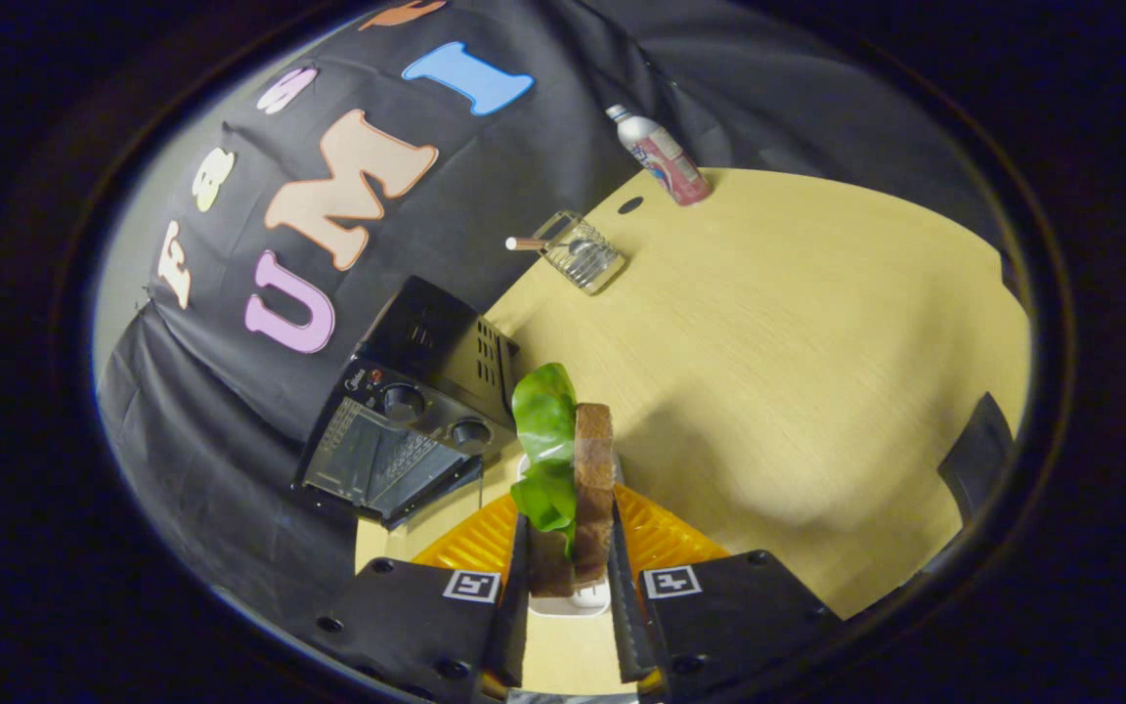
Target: Open the toaster oven, put the food inside, and close the toaster oven door.
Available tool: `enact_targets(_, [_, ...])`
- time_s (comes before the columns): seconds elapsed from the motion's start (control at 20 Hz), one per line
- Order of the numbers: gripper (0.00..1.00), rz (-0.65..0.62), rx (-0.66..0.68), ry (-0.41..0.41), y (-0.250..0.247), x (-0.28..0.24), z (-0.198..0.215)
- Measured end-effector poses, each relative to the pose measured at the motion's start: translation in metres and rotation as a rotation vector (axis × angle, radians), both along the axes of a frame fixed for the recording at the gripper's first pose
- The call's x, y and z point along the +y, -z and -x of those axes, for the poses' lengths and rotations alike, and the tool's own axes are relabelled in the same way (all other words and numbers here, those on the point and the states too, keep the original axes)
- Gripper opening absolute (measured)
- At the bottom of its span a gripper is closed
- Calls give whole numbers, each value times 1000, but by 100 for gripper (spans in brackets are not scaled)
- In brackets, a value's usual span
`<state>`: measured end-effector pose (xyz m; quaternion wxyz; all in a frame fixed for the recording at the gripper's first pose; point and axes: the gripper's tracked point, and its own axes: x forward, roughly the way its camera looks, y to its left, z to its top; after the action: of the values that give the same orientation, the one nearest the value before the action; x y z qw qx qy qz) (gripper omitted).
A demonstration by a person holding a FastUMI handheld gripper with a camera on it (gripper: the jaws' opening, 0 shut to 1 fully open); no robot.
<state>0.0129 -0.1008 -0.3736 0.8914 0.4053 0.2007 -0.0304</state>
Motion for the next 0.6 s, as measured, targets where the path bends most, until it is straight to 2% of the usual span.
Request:
enact_targets(0.2, [39, -34, -28, 42, -17, 4, 9])
enact_targets(0.6, [39, -258, -194, 184, -68, 35, 12])
